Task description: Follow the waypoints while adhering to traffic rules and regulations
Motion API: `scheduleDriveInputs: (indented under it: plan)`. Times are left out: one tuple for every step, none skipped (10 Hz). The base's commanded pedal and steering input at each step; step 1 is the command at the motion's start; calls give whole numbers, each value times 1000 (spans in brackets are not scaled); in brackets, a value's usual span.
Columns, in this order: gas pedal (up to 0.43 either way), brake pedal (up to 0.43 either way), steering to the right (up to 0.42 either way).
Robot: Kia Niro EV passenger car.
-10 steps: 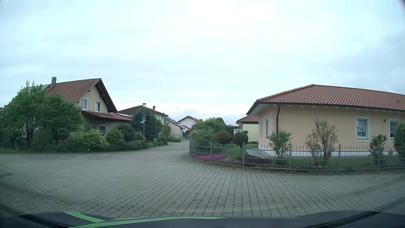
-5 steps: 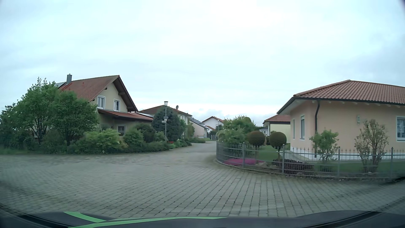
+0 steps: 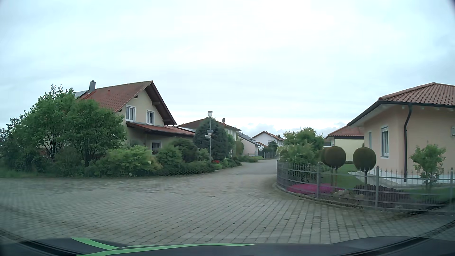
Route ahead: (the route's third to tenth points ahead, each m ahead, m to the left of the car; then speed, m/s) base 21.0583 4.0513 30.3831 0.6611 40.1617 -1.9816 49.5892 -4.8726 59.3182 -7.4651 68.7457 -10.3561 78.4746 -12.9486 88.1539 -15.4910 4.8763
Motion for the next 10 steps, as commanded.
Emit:
scheduleDriveInputs:
  plan:
    - [177, 0, -138]
    - [177, 0, -105]
    - [177, 0, -72]
    - [177, 0, -49]
    - [169, 0, -37]
    - [169, 0, -33]
    - [169, 0, -21]
    - [169, 0, 1]
    - [138, 0, 23]
    - [118, 0, 43]
